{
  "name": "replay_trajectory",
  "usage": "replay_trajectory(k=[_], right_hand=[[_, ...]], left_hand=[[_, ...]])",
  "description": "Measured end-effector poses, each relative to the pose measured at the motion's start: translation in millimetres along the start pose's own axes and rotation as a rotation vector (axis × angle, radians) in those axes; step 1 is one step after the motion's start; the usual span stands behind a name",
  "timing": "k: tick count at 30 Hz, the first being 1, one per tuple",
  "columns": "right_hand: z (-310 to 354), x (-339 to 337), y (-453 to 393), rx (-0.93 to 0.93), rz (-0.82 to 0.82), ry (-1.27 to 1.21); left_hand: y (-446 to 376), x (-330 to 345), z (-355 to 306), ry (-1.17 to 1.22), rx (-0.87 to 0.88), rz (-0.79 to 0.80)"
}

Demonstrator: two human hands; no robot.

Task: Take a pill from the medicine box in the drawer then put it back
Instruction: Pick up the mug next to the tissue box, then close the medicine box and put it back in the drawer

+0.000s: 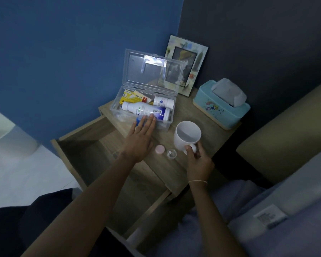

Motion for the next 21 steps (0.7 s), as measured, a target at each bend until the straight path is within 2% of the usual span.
replay_trajectory(k=[4, 7, 13, 21], right_hand=[[7.1, -1.8, 2.4, 0.01, -0.002, 0.08], [21.7, 1.1, 5.2, -0.105, 0.0, 0.114], [56.9, 20.8, -4.3, -0.349, 0.144, 0.188], [90.7, 54.2, -48.9, -0.456, 0.296, 0.296]], left_hand=[[4.2, -11.6, -2.9, 0.04, -0.018, -0.042], [9.5, -23.5, -4.2, 0.033, -0.028, -0.062], [24.8, -56.8, -1.8, 0.061, -0.102, -0.157], [16.6, -84.7, 41.1, 0.083, -0.186, -0.196]])
Point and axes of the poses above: each hand's wrist, its own y-axis away from the middle knuckle, its own x-axis out of the palm, z = x × y, the point moved 1 cm from there along -y, towards the middle knuckle, and after that the axes turned 7 degrees about -x, right-handed, at the moved point
